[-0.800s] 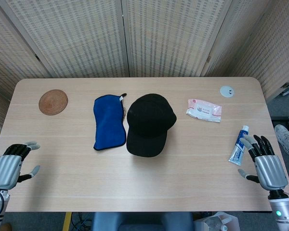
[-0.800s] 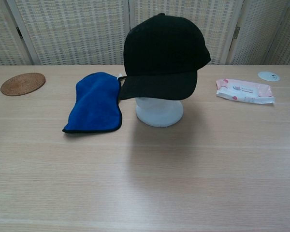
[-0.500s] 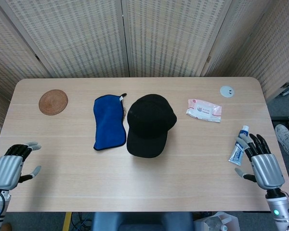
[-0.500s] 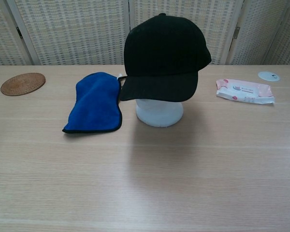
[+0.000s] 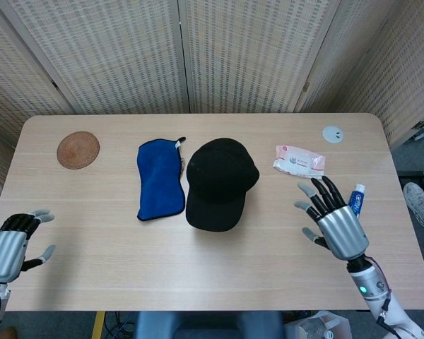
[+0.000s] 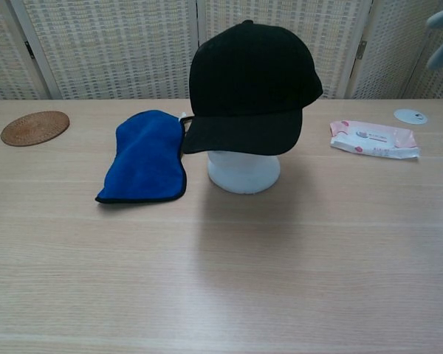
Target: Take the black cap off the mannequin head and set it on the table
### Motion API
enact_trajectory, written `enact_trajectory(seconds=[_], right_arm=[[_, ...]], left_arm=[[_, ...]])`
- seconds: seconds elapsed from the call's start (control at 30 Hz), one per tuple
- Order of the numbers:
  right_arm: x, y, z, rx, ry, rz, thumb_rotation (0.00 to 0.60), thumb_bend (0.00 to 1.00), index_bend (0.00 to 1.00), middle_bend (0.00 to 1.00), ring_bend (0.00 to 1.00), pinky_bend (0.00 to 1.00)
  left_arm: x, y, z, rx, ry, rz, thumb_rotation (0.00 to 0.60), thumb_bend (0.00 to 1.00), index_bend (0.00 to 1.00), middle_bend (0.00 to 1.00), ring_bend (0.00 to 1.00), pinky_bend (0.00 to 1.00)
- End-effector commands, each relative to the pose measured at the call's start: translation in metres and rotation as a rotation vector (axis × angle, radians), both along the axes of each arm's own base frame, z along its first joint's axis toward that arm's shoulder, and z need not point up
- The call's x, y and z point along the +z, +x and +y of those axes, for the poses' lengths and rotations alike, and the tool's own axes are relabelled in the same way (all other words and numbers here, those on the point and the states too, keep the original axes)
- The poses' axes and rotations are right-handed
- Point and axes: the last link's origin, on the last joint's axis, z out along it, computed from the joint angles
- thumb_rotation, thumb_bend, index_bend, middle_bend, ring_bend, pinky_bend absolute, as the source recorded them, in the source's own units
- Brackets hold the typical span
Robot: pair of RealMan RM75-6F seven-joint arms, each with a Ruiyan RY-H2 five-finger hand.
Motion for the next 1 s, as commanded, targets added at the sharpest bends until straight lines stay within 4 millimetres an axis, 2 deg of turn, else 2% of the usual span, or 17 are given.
enact_trajectory(seconds=[0.03, 0.33, 0.47, 0.83, 1.0], right_arm=[[-0.016, 0.017, -0.012, 0.062, 0.015, 0.021, 0.6, 0.0, 0.42, 0.16, 0.01, 0.0], [-0.06, 0.05, -0.029, 0.185, 0.038, 0.08, 0.6, 0.0, 0.42, 0.16, 0.01, 0.0], [-0.072, 0.06, -0.033, 0.245, 0.001, 0.084, 0.6, 0.0, 0.42, 0.16, 0.01, 0.0], [-0.095, 0.075, -0.043, 0.349, -0.019, 0.11, 0.6, 0.0, 0.42, 0.16, 0.01, 0.0], [-0.108, 0.078, -0.047, 0.38, -0.016, 0.115, 0.6, 0.0, 0.42, 0.16, 0.01, 0.0]], left_arm=[[0.002, -0.001, -0.001, 0.003, 0.006, 0.001, 0.6, 0.22, 0.3, 0.26, 0.25, 0.18], [0.008, -0.004, -0.007, 0.014, 0.021, 0.001, 0.6, 0.22, 0.3, 0.26, 0.25, 0.18], [0.01, -0.004, -0.007, 0.013, 0.025, 0.002, 0.6, 0.22, 0.3, 0.26, 0.25, 0.18], [0.01, -0.001, -0.006, 0.008, 0.018, -0.002, 0.6, 0.22, 0.3, 0.26, 0.25, 0.18], [0.009, 0.001, -0.006, 0.013, -0.017, -0.056, 0.6, 0.22, 0.3, 0.26, 0.25, 0.18]])
